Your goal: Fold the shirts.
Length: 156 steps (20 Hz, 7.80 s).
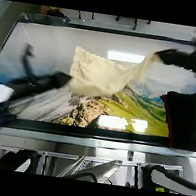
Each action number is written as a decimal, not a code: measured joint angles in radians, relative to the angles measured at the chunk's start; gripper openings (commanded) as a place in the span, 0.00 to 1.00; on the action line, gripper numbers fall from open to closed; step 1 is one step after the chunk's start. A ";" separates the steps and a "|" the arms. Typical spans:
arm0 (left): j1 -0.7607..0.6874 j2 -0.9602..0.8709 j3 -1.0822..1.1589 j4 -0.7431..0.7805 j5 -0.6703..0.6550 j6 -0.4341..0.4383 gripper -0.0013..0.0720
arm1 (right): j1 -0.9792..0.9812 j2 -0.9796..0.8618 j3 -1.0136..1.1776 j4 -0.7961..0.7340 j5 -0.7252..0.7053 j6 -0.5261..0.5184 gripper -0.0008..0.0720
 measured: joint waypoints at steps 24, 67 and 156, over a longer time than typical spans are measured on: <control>0.264 -0.641 0.582 0.222 -0.158 0.199 0.04 | 0.110 -0.608 0.407 0.165 -0.160 -0.072 0.47; 0.573 -0.829 0.125 0.300 -0.708 0.540 0.04 | -0.299 0.082 -0.749 -0.354 0.425 0.475 0.57; 0.217 -1.209 0.995 0.668 -0.393 0.200 0.04 | 0.092 -0.668 0.227 -0.529 -0.095 0.264 0.06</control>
